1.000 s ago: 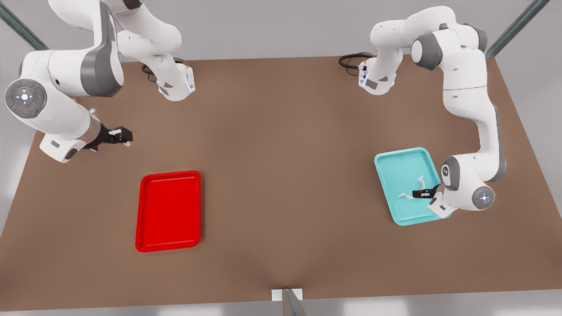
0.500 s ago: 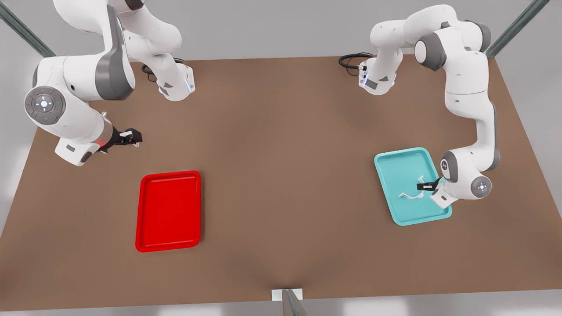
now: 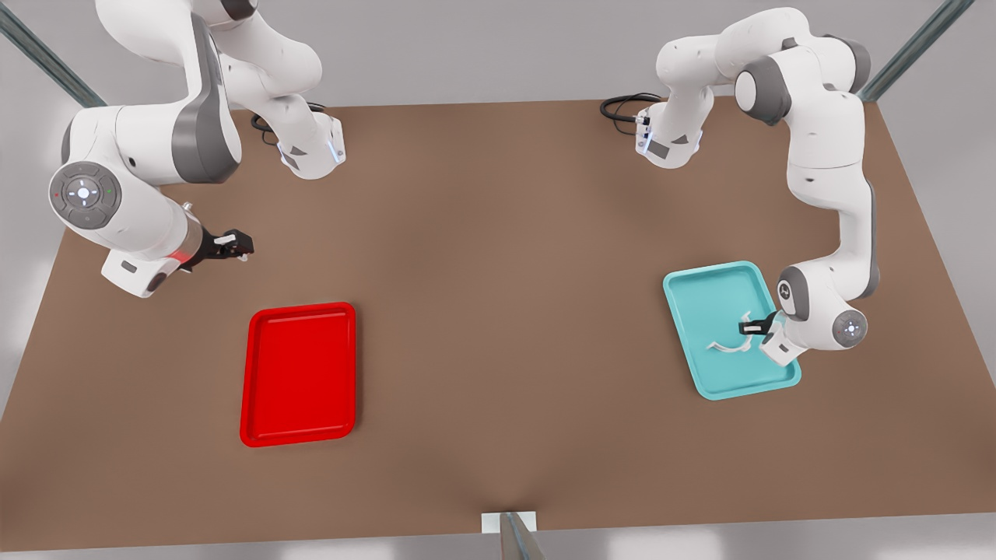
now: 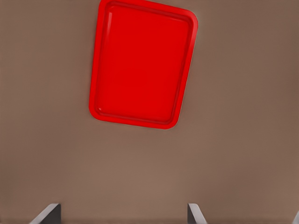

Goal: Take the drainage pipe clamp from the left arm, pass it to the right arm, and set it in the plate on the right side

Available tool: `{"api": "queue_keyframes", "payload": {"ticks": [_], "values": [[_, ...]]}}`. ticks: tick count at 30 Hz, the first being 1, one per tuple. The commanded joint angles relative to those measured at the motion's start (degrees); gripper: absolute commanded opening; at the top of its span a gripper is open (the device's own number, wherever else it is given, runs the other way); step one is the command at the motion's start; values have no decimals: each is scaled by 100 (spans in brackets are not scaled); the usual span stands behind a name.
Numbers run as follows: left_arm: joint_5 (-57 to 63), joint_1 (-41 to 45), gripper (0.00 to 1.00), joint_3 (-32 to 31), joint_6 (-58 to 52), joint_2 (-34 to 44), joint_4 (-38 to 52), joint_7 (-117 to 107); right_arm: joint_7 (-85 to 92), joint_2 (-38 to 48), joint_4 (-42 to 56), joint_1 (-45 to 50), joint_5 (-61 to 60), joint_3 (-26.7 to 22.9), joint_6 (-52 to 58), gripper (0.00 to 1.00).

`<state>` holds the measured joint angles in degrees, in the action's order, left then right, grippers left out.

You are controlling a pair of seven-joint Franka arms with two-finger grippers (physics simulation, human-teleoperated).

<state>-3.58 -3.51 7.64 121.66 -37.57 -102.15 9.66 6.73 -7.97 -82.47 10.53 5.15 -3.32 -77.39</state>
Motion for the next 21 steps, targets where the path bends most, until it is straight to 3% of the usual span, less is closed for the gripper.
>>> {"api": "queue_keyframes", "payload": {"ticks": [1, 3, 6, 21], "values": [[-11, 0, 54, -8, 94, -5, 2, -281, 4, 6, 3, -7, -5, -2, 14, 100], [-11, 9, 52, -8, 95, -23, 2, -281, 4, 6, 3, -7, -5, -2, 22, 100], [-2, 9, 38, 1, 86, -23, 2, -290, 4, 6, -6, -7, -5, -2, 31, 100], [-2, 17, 38, -8, 86, -75, 19, -272, -5, 23, -59, 2, 4, -2, 31, 100]]}}
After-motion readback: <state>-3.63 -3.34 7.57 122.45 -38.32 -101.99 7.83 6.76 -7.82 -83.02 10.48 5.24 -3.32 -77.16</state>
